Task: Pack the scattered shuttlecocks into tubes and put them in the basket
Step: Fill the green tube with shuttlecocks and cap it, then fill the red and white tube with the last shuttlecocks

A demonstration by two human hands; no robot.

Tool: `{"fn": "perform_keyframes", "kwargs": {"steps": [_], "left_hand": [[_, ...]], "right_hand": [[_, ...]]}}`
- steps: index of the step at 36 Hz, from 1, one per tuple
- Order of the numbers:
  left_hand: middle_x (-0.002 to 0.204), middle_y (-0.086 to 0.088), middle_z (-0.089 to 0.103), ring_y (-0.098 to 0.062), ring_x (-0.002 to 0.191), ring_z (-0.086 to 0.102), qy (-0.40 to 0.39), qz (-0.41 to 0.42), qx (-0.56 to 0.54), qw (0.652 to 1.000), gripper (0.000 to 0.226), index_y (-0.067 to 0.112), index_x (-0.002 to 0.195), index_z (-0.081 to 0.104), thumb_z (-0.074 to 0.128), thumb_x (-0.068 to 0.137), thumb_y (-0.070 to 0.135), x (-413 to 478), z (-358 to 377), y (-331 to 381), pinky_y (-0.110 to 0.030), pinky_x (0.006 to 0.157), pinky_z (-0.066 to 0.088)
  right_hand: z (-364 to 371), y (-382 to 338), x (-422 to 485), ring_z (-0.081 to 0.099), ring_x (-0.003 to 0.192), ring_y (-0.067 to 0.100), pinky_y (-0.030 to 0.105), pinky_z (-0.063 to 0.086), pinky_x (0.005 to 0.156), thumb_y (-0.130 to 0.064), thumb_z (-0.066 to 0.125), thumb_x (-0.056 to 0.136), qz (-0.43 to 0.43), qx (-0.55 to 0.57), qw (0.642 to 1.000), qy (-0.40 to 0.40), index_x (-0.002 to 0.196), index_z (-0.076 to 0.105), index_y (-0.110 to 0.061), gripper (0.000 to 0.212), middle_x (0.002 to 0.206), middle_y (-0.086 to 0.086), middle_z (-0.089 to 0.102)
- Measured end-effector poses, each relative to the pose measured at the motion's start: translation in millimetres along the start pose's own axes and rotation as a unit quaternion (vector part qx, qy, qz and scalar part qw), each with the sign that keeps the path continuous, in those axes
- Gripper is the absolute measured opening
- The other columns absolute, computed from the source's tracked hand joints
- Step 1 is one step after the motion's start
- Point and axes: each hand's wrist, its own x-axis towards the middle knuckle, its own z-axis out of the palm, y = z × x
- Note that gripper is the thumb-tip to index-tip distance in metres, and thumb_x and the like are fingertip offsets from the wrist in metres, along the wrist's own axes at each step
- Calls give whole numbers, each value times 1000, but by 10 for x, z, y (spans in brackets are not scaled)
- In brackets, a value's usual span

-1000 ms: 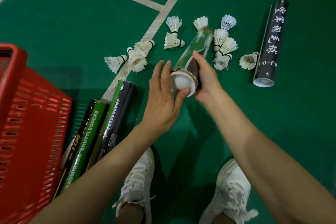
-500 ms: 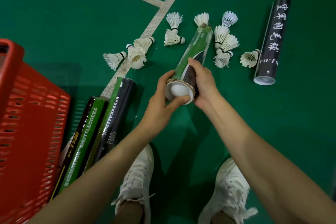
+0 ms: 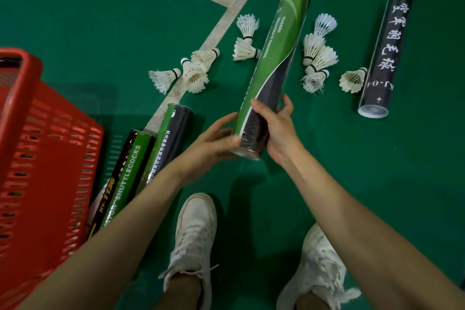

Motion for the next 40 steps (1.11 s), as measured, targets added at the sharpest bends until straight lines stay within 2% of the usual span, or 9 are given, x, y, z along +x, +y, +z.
{"fn": "perform_keyframes", "kwargs": {"steps": [8,11,15,19,23,26,31,37,40], "left_hand": [[123,-14,61,-22,98,67,44,-70,56,995,66,19,143,36,68,85,11,137,-1,-73,-30,86,55],[122,-8,52,-20,94,63,42,-96,149,983,69,31,136,38,73,81,8,-25,-182,-130,-29,78,55],[119,-5,45,-18,81,60,27,-99,350,931,84,30,139,29,78,75,4,-196,-375,-137,-23,68,54],[131,-13,39,-26,101,52,55,-108,539,834,94,22,146,17,78,76,24,-142,-392,-123,-33,88,46],[137,-13,41,-30,117,50,127,-58,521,842,92,13,146,20,73,79,46,30,-252,-140,-39,97,44],[136,-15,42,-36,114,53,180,-75,530,825,90,13,147,17,70,81,45,92,-279,-207,-43,92,46],[141,-23,35,-39,129,38,206,-165,605,751,96,-2,145,13,68,83,46,33,-418,-353,-45,103,35],[145,-17,36,-29,121,46,234,-85,801,544,93,9,151,19,67,79,43,-69,-255,-542,-35,94,41],[156,-20,6,-37,140,18,160,-80,813,554,76,12,152,-8,41,95,23,38,-143,-534,-43,112,21]], "right_hand": [[-33,158,141,60,111,26,45,47,98,-20,75,78,62,-20,998,-6,138,30,-17,75,124,10,59],[-57,14,235,60,113,27,46,50,93,-40,80,67,98,-43,994,-16,137,37,-13,86,123,10,63],[-155,-117,374,65,103,26,43,56,76,-34,71,82,102,1,995,22,128,50,-13,55,116,10,66],[-43,19,331,65,104,28,44,58,71,-28,71,83,116,30,993,17,134,44,-13,59,121,12,64],[299,276,242,65,103,25,50,55,80,-38,75,78,136,-34,990,-30,139,34,-12,78,125,11,61],[448,382,235,60,107,21,49,48,92,-37,60,91,141,-106,983,-49,138,33,-11,59,132,7,55],[444,580,243,38,134,25,45,32,109,-22,47,99,169,-276,935,-144,142,34,-5,48,145,8,42],[322,646,218,43,130,24,31,35,101,-19,49,98,101,-398,897,-164,142,39,-8,47,143,12,46],[138,520,282,49,126,24,27,36,104,-20,52,96,13,-495,855,-153,136,48,-7,42,137,12,53]]}}
